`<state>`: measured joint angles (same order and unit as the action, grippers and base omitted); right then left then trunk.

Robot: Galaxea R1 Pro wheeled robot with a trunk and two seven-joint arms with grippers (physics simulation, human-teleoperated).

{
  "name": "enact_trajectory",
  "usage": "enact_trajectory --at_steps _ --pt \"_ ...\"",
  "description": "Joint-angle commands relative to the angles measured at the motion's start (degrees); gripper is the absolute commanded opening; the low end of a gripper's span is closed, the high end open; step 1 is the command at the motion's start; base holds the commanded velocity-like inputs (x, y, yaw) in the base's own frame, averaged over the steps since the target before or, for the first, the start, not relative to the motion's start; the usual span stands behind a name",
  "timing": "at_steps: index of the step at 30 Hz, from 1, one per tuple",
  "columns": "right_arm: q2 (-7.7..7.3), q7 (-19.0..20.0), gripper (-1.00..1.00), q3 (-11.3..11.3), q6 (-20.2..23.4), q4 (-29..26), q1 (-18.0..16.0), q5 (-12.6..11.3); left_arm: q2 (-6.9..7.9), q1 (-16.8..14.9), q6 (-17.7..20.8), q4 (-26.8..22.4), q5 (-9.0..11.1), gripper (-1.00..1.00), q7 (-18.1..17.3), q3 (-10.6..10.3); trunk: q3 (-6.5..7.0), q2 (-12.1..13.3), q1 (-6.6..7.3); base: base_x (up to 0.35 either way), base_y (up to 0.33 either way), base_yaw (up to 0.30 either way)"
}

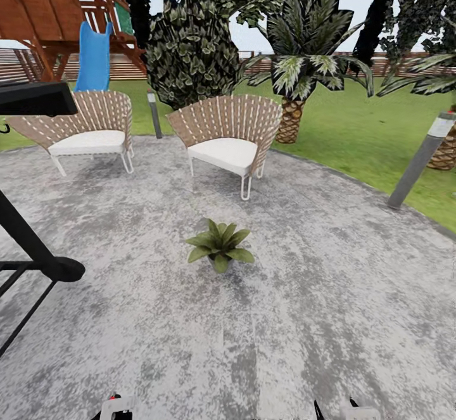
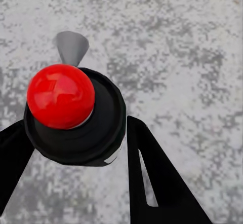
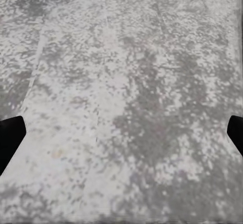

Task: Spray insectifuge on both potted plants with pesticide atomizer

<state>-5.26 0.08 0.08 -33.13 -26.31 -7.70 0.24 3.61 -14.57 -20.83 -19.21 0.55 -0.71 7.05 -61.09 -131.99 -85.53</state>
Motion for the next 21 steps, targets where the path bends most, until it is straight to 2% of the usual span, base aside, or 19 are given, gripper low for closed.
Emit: enact_trajectory --at_steps 1,6,16,21 --pt "-0.01 0.01 1.00 0.01 -0.18 0.03 -0.04 0.01 -0.01 -0.02 -0.18 0.05 0.04 -1.00 -0.08 0.12 -0.04 -0.02 0.01 0.013 0.241 -0.291" --pt "-0.01 0.01 1.00 0.01 -0.18 -0.02 -0.04 -0.06 -0.01 -0.02 -0.18 0.05 -0.21 -1.00 -0.08 0.10 -0.04 -0.02 0.01 0.027 0.094 -0.227" --pt "-0.03 -0.10 1.00 -0.04 -0.18 -0.02 -0.04 -0.03 -0.08 -0.02 -0.09 -0.13 -0.68 -1.00 -0.05 -0.09 -0.04 -0.02 0.01 0.001 0.003 -0.013" --pt "0.05 -0.05 1.00 0.00 -0.10 -0.30 -0.04 -0.06 0.38 -0.39 0.06 -0.89 -0.61 -1.00 -0.14 -0.07 -0.04 -0.02 0.01 0.000 0.000 0.000"
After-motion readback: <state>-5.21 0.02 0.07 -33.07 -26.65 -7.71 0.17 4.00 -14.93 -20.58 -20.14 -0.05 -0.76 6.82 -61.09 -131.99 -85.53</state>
